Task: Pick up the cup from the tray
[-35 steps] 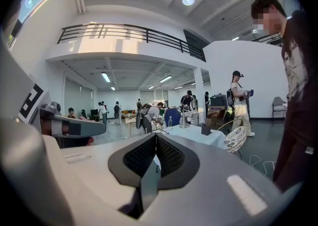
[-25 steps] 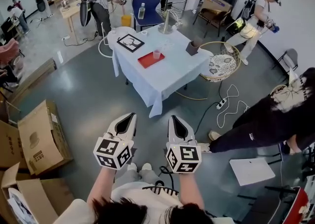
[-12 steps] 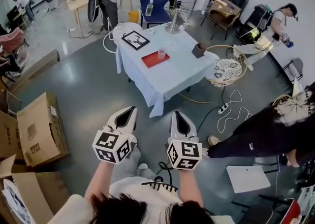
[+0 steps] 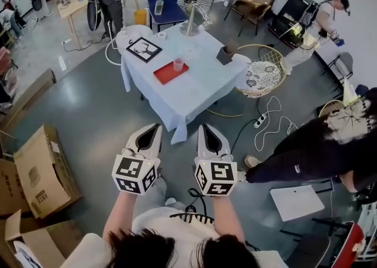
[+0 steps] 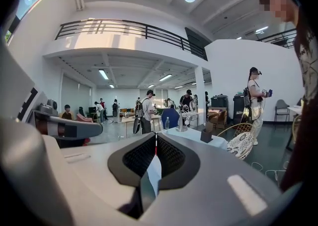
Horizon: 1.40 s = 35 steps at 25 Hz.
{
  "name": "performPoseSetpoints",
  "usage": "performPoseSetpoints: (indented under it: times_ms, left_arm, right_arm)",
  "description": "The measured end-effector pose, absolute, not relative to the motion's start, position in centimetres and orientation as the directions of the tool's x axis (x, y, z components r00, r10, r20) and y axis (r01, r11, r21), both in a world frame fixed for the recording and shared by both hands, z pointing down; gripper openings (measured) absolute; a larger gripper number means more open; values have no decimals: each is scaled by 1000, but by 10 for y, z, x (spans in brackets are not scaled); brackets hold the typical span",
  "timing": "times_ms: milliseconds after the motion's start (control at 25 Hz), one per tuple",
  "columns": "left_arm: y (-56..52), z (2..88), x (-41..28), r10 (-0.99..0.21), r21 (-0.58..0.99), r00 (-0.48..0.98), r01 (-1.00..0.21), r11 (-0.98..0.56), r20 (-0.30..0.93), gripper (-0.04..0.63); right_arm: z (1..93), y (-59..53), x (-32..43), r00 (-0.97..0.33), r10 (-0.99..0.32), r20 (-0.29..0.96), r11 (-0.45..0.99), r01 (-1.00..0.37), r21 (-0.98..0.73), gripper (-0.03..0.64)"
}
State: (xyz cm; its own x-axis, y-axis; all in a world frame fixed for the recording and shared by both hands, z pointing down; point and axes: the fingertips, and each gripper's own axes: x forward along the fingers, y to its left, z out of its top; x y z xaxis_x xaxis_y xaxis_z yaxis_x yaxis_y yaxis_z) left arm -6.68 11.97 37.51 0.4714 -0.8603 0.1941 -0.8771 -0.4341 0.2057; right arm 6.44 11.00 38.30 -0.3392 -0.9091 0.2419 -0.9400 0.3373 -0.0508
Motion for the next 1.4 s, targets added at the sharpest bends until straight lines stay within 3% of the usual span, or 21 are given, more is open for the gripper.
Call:
performPoseSetpoints:
  times_ms: [320,520,1400]
  left_arm:
    - [64,378,-65,-823,234,525,-847,-478,218,2]
    - [30,377,-79,-813,235,539,-838,-491,222,0]
    - [-86,395,-116,-794,229,559,-827,-513,240,0]
  right_arm:
    - [392,63,65,-298,-913,280,287,-955,-80,34]
    - [397,35,49,-233,-926,296,257,-965,44,31]
    - [404,-67,2,-200,-933,299,211,-977,4,31]
